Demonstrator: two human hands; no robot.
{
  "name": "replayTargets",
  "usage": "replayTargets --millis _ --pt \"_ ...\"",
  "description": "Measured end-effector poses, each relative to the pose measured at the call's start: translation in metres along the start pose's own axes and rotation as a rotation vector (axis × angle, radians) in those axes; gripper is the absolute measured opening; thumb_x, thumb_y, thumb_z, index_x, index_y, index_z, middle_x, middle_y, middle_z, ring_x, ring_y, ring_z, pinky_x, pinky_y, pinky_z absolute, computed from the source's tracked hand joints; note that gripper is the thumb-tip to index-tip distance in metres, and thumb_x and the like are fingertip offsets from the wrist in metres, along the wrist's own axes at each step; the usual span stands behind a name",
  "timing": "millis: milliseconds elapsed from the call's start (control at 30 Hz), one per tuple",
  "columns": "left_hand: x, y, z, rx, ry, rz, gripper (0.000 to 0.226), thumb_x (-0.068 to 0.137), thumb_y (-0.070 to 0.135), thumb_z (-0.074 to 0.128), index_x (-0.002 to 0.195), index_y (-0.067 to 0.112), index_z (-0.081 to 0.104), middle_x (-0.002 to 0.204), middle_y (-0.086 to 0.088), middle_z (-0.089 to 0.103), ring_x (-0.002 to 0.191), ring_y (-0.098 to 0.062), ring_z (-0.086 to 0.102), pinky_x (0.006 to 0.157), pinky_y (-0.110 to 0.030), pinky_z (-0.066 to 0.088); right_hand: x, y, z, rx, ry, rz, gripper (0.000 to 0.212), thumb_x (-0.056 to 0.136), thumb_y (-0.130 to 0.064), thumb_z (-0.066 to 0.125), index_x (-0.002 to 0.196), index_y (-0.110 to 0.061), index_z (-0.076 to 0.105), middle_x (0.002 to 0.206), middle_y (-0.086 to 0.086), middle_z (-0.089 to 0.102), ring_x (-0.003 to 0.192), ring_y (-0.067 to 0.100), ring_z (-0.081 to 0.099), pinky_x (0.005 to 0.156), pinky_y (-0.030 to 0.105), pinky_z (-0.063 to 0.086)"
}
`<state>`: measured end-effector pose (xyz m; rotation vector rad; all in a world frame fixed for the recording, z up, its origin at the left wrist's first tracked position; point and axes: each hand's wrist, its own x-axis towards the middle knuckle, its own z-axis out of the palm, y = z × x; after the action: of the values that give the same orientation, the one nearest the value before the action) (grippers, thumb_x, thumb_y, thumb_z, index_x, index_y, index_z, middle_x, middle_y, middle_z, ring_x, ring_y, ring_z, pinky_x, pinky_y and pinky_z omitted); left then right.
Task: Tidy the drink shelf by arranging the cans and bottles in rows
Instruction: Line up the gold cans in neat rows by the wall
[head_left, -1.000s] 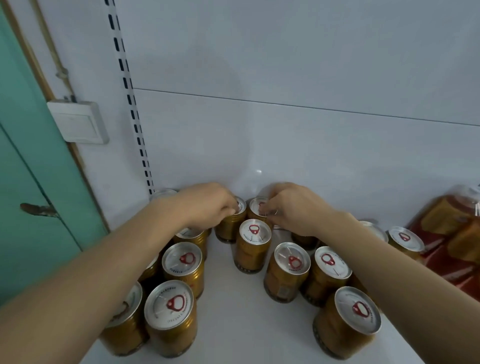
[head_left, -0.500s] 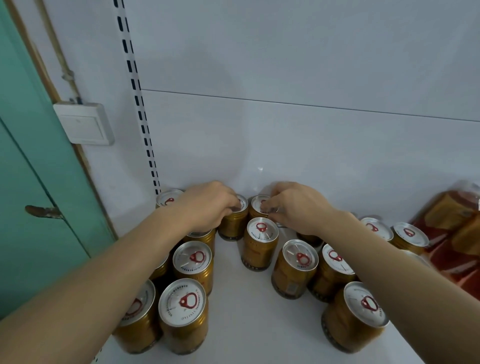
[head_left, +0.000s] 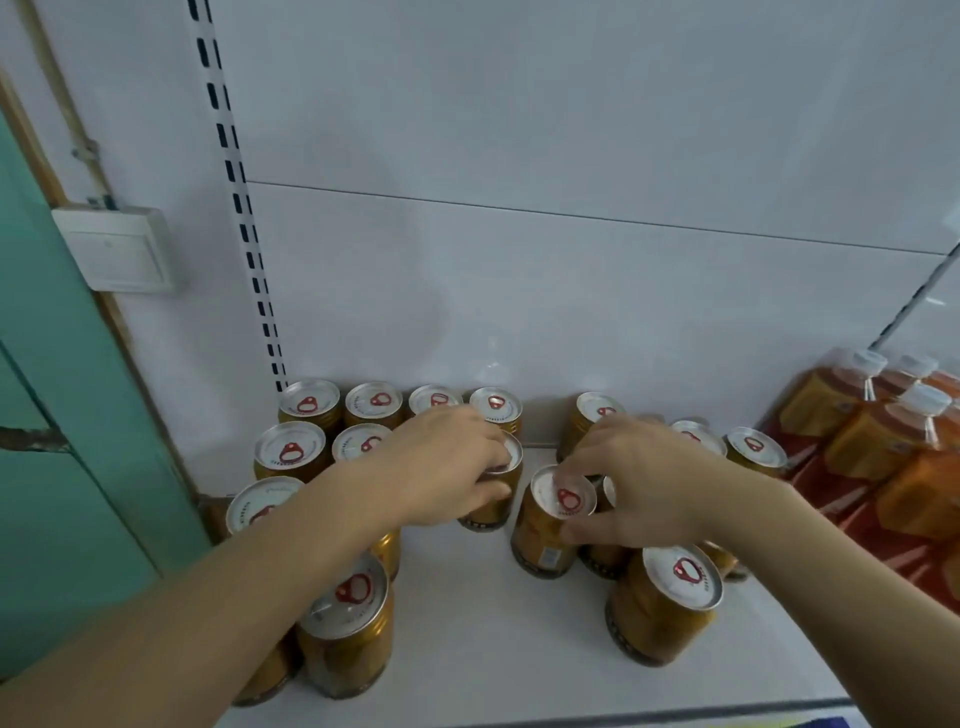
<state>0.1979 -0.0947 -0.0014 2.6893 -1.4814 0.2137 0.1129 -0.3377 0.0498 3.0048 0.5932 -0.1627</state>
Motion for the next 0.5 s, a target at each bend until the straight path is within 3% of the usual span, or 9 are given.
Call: replayTargets --millis 100,167,300,500 --pt "-0.007 -0.002 0.004 0.001 0.070 0.029 0.028 0.102 0.042 0.056 0.113 0.026 0.076 0.120 0.010 0.073 0.115 -0.017 0.061 0.100 -0.044 0.050 -0.004 -0.005 0.009 -0.074 -0.017 -0.009 0.054 0.085 -0.076 0.054 0.117 -0.036 0.071 0.089 -0.011 0.063 0.089 0.015 0.055 0.078 0.040 0.056" --pt "-0.015 -0.005 0.003 0.019 0.073 0.028 0.025 0.101 0.040 0.055 0.105 0.028 0.076 0.108 0.011 0.073 0.105 -0.016 0.060 0.094 -0.042 0.051 -0.001 -0.009 0.011 -0.075 0.014 -0.033 0.046 0.088 -0.070 0.056 0.114 -0.036 0.071 0.088 -0.010 0.062 0.090 0.016 0.053 0.078 0.039 0.054" --pt "-0.034 -0.013 -0.001 -0.005 0.070 -0.017 0.022 0.099 0.038 0.052 0.103 0.031 0.073 0.104 0.013 0.069 0.105 -0.013 0.055 0.092 -0.040 0.051 0.015 -0.022 0.018 -0.060 0.084 -0.053 0.034 0.092 -0.063 0.057 0.104 -0.033 0.067 0.088 -0.009 0.062 0.092 0.018 0.051 0.079 0.040 0.052" --pt "-0.046 -0.018 -0.003 -0.042 0.085 -0.134 0.012 0.099 0.031 0.060 0.104 0.029 0.070 0.106 0.013 0.067 0.108 -0.013 0.055 0.093 -0.039 0.052 0.043 -0.032 0.023 -0.069 0.082 0.025 0.044 0.090 -0.061 0.043 0.113 -0.030 0.065 0.095 -0.007 0.060 0.094 0.022 0.049 0.081 0.040 0.049"
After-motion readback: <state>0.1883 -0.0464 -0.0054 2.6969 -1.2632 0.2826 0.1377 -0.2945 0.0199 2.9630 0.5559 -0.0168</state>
